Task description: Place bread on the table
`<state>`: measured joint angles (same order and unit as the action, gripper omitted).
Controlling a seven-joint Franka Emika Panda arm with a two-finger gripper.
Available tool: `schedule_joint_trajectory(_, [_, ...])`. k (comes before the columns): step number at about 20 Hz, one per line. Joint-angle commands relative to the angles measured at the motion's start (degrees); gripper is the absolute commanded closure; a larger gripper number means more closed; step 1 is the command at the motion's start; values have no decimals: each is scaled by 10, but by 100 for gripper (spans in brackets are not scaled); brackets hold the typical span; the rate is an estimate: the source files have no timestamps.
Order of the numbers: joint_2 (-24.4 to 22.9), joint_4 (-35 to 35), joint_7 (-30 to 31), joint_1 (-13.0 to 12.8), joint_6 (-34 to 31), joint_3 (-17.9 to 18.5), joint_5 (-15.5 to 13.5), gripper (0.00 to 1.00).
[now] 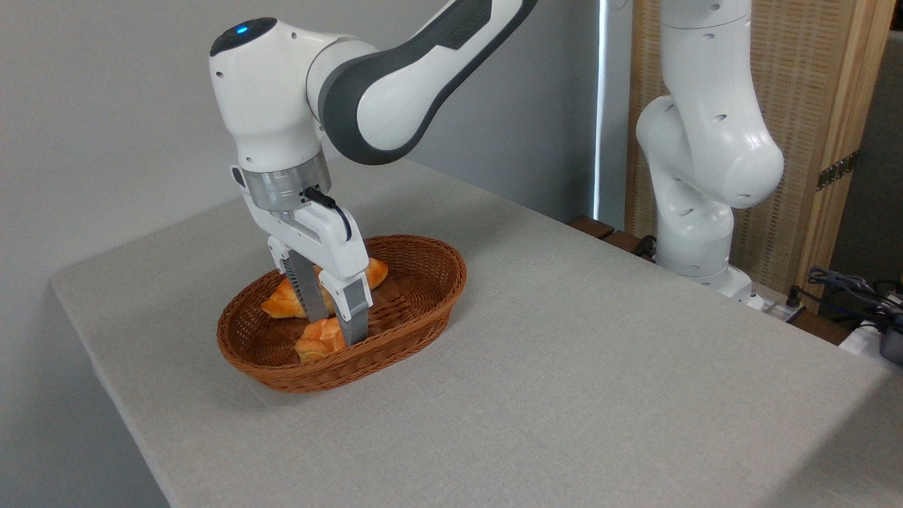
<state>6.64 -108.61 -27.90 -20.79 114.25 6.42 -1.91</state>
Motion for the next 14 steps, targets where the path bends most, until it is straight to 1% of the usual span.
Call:
schedule_joint_trajectory(1, [6,-4,14,-5,12,3,12,35])
schedule_joint_trajectory(2, [6,-4,13,-5,12,3,11,49])
schedule_joint_trajectory(3, [7,-4,13,-5,12,3,11,55])
schedule_joint_trajectory(5, [7,-4,13,-5,12,3,11,57])
schedule_joint_trajectory(14, [4,-3,11,-5,11,4,11,57])
